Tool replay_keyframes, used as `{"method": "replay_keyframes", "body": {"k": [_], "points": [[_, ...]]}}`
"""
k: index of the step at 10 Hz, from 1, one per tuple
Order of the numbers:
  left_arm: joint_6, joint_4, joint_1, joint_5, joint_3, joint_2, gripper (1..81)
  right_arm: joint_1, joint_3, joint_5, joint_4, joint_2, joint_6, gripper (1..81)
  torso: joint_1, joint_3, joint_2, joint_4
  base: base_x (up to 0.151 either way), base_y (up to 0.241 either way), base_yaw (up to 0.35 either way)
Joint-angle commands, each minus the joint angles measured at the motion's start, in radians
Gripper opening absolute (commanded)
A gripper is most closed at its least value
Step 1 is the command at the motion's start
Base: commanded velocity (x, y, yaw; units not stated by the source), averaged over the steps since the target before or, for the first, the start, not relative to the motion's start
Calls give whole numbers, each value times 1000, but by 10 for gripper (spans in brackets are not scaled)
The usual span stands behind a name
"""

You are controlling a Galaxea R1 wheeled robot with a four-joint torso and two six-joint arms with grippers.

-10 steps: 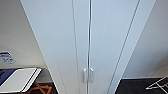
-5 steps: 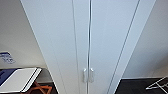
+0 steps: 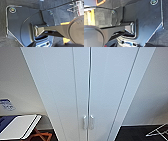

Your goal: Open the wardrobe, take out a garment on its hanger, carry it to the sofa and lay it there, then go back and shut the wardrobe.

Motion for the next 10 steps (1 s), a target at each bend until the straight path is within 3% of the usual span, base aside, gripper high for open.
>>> {"method": "replay_keyframes", "body": {"k": [1, 10], "points": [[-2, 6, -50, 53, 145, -108, 811, 84, 194, -65, 11, -144, 3, 811, 0, 0, 0, 0, 0, 0, 0], [-3, 5, -165, 50, 499, -397, 811, 222, 515, -70, 9, -329, 4, 811, 0, 0, 0, 0, 0, 0, 0]]}}
